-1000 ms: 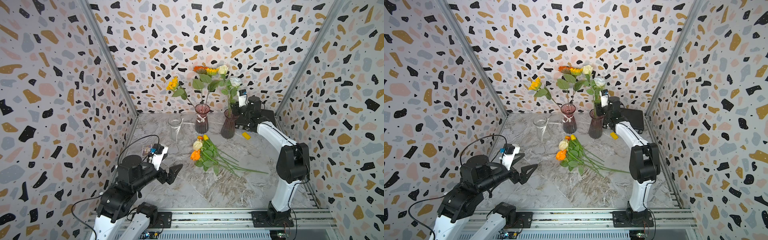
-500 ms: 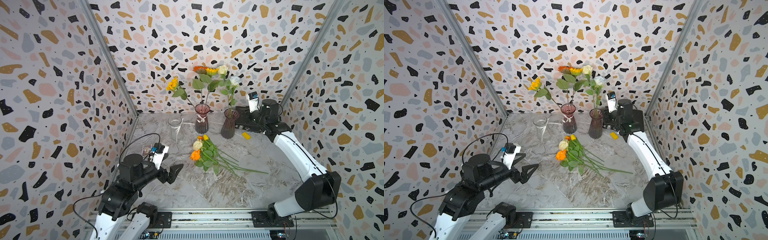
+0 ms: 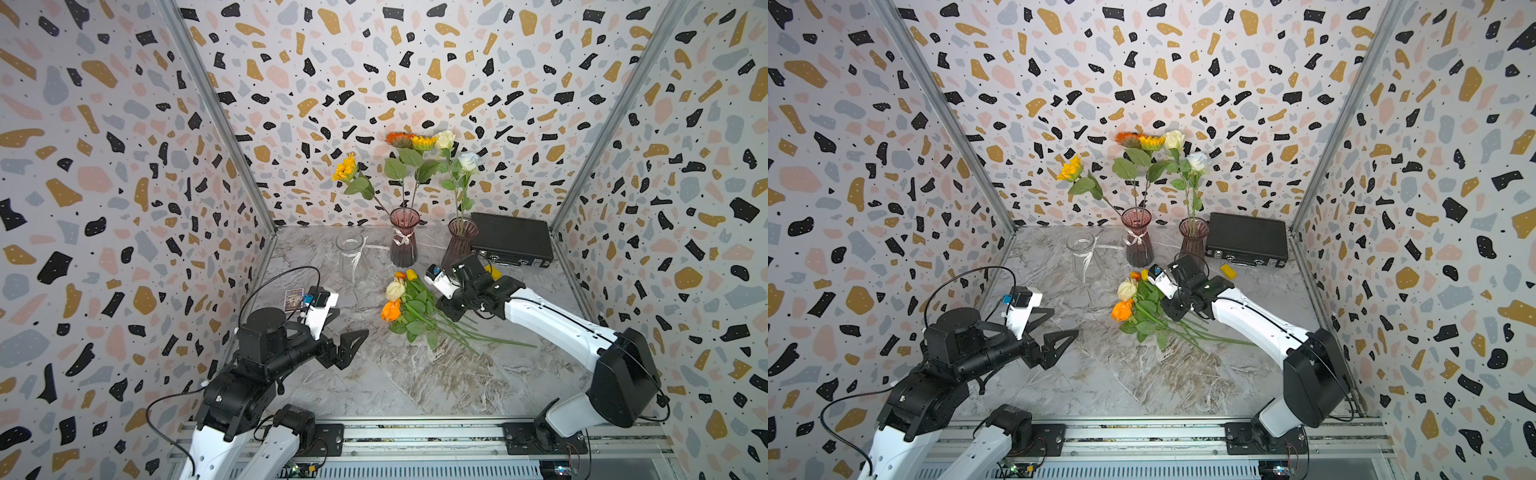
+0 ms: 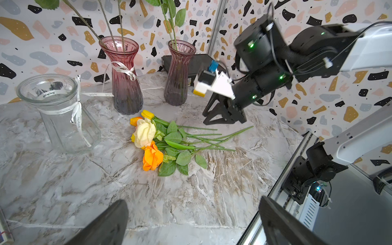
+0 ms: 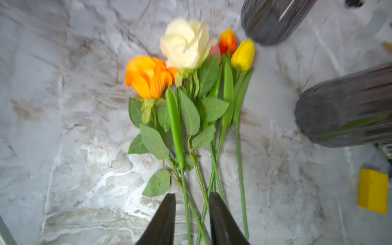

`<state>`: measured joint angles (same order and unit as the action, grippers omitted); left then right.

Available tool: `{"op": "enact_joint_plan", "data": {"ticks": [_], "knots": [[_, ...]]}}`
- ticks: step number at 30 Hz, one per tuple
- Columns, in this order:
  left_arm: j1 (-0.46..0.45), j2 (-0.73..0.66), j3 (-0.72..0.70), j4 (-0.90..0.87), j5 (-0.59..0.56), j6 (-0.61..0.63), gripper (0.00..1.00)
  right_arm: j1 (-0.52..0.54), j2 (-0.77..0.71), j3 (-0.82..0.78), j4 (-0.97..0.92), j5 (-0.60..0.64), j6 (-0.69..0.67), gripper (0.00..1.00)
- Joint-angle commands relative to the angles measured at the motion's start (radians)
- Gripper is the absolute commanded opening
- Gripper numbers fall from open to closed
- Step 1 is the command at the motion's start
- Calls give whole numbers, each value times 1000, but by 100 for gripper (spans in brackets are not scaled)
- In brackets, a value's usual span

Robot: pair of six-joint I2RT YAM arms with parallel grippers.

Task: Arrange the flowers in different vases according to their variety
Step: Insert the flower into the vase, then pick up the flower at the center of the board.

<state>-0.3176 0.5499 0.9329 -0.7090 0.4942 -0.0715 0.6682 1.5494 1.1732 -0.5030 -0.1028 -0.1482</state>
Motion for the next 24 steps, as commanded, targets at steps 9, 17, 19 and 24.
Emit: {"op": "enact_joint_plan", "data": {"ticks": [9,17,19,24], "knots": [[-5,-24,4,33,6,-10,99,39,151,-7,23,62,4,22],[-6,-18,-6,34,-3,-8,99,64,232,25,34,33,0,23],[-6,-18,-8,34,-5,-6,100,69,253,40,31,35,-4,23],[-5,-20,-6,23,-15,0,99,73,289,73,36,40,-7,22]]}}
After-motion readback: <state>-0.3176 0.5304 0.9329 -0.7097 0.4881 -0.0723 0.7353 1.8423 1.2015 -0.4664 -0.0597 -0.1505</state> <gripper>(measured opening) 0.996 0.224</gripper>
